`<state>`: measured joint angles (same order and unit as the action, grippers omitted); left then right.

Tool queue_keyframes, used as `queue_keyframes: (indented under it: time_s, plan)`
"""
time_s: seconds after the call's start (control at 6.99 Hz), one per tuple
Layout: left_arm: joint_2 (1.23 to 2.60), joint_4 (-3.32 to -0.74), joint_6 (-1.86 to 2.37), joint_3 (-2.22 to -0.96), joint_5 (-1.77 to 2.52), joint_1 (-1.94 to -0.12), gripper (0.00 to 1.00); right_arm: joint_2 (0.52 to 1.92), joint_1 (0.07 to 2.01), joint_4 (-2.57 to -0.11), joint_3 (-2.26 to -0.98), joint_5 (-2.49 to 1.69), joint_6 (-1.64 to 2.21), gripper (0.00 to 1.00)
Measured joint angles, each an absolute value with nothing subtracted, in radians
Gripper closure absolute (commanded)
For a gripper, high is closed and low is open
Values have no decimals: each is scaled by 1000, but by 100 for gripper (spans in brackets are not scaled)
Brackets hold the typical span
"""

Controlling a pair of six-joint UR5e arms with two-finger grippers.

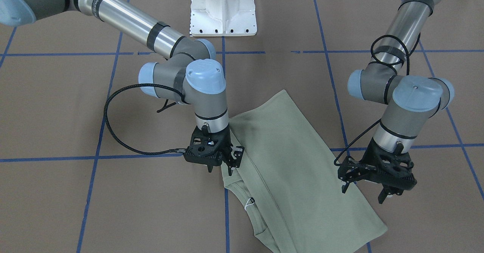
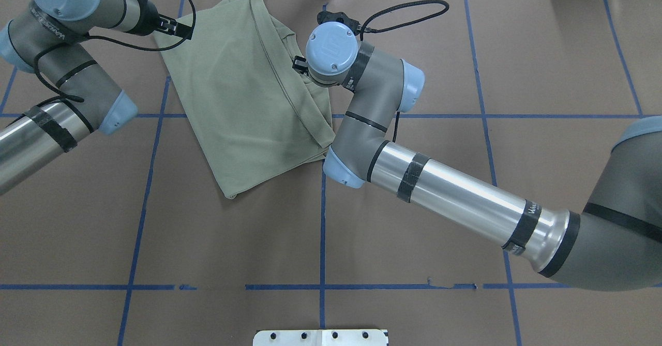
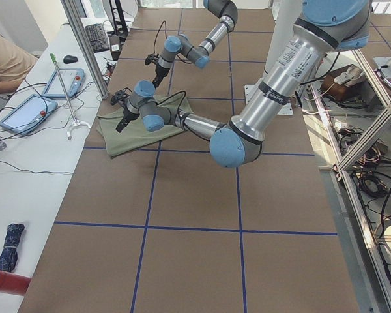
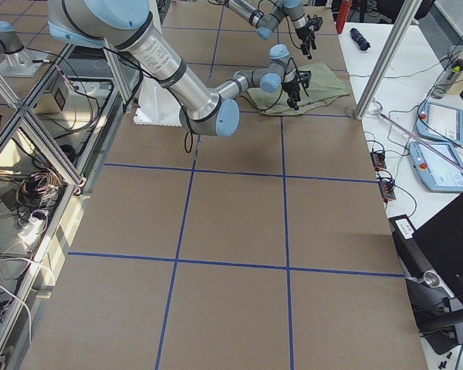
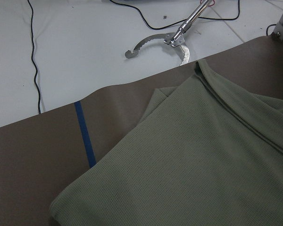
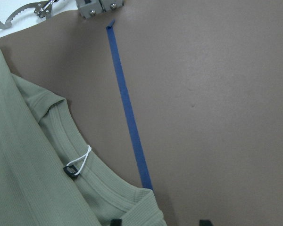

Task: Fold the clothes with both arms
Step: 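Lower the right gripper onto the shirt near the collar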

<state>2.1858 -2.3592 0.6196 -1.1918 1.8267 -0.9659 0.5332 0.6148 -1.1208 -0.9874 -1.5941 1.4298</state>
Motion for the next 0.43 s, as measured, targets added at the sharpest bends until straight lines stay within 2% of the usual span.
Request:
queue_keyframes:
  time_s: [0.43]
  plan:
    - [2179,-2361,620,-1192,1827,-964,0,512,593,-1116,-928,-1562,1391,41]
